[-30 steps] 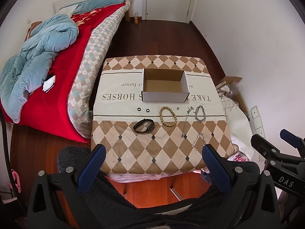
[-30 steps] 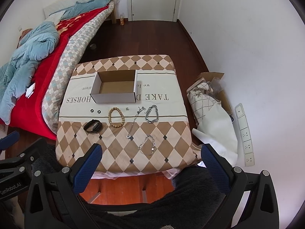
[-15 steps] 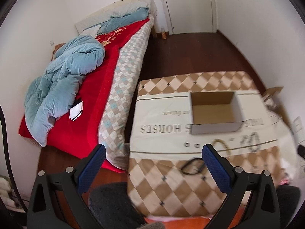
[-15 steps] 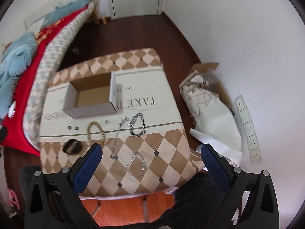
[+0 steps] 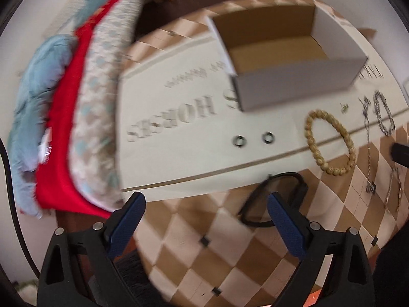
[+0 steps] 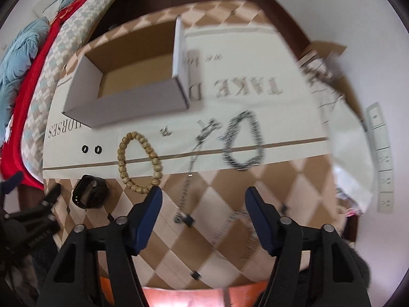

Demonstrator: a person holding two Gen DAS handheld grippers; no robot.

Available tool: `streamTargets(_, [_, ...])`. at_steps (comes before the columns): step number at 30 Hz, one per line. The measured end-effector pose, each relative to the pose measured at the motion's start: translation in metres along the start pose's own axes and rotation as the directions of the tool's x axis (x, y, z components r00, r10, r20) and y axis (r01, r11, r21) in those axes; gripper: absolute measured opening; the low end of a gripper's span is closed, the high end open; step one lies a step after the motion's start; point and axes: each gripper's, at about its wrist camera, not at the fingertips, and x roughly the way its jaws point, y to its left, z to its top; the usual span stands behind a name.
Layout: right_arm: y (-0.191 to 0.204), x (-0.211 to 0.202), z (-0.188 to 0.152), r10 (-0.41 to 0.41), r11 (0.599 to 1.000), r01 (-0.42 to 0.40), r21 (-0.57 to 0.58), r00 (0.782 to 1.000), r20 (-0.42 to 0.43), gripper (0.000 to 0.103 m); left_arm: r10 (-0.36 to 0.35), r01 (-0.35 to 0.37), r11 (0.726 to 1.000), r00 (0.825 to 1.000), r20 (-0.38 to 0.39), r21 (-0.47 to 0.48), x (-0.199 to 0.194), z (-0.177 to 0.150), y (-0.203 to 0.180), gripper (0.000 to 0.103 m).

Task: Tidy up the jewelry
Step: 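Grasp the black watch band with the left tool while the right tool grasps the wooden bead bracelet, then carry the watch band into the box with the left tool while the right tool drops the bead bracelet in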

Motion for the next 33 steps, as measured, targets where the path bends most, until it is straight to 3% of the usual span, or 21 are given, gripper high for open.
streamTargets(1, [0.002, 0.006, 0.001, 0.008, 1.0, -0.008, 0.002, 1.0, -0.009, 0.066, -0.017, 0.017, 1.0, 1.0, -0.018, 0.021, 0.007, 0.001, -0.003, 0.091])
streamTargets(3, [0.005, 0.013, 0.003, 0.013, 1.0, -0.013, 0.002, 1.0, -0.021, 0.066, -0.034, 0.035, 0.999, 0.998, -0.046, 0.037, 0.017, 0.005, -0.009, 0.072])
streamTargets(5, [0.008, 0.02, 0.004, 0.021, 1.0, -0.021, -0.003, 0.999, -0.031, 0.066, -0.05, 0.054, 0.997, 0.996, -0.068, 0.051, 0.026, 0.007, -0.013, 0.065])
streamTargets(6, [0.01, 0.022, 0.005, 0.023, 1.0, -0.023, -0.002, 0.999, -0.037, 0.066, -0.062, 0.066, 0.996, 0.995, -0.077, 0.059, 0.03, 0.008, -0.014, 0.051])
streamTargets(8, [0.013, 0.027, 0.009, 0.023, 1.0, -0.023, -0.009, 0.998, -0.052, 0.066, -0.089, 0.095, 0.994, 0.991, -0.101, 0.06, 0.038, 0.008, -0.017, 0.035])
streamTargets(10, [0.015, 0.033, 0.011, 0.025, 1.0, -0.026, -0.013, 0.998, -0.061, 0.066, -0.111, 0.117, 0.992, 0.99, -0.089, 0.057, 0.037, 0.007, -0.016, 0.028])
streamTargets(12, [0.017, 0.037, 0.013, 0.033, 0.999, -0.034, -0.017, 0.997, -0.069, 0.066, -0.119, 0.125, 0.99, 0.988, -0.093, 0.058, 0.036, 0.007, -0.015, 0.012])
streamTargets(18, [0.037, 0.054, 0.02, 0.026, 0.998, -0.03, -0.062, 0.997, -0.07, 0.066, -0.054, 0.052, 0.998, 0.996, -0.067, -0.04, 0.042, 0.001, 0.019, 0.005])
streamTargets(23, [0.066, 0.063, 0.018, -0.072, 0.985, 0.066, -0.157, 0.997, -0.034, 0.064, -0.061, 0.053, 0.99, 0.997, -0.056, -0.129, 0.044, -0.008, 0.045, 0.004])
streamTargets(26, [0.083, 0.062, 0.011, -0.086, 0.975, 0.09, -0.202, 0.996, 0.027, 0.046, -0.082, 0.073, 0.985, 0.995, -0.051, -0.154, 0.045, -0.012, 0.05, 0.004])
streamTargets(28, [0.089, 0.061, 0.007, -0.092, 0.973, 0.101, -0.207, 0.994, 0.052, 0.009, -0.083, 0.074, 0.984, 0.995, -0.05, -0.16, 0.044, -0.01, 0.048, 0.004])
streamTargets(33, [0.08, 0.055, -0.003, -0.048, 0.985, 0.055, -0.164, 0.998, 0.048, 0.009, -0.085, 0.078, 0.983, 0.996, -0.032, -0.167, 0.037, -0.009, 0.051, 0.004])
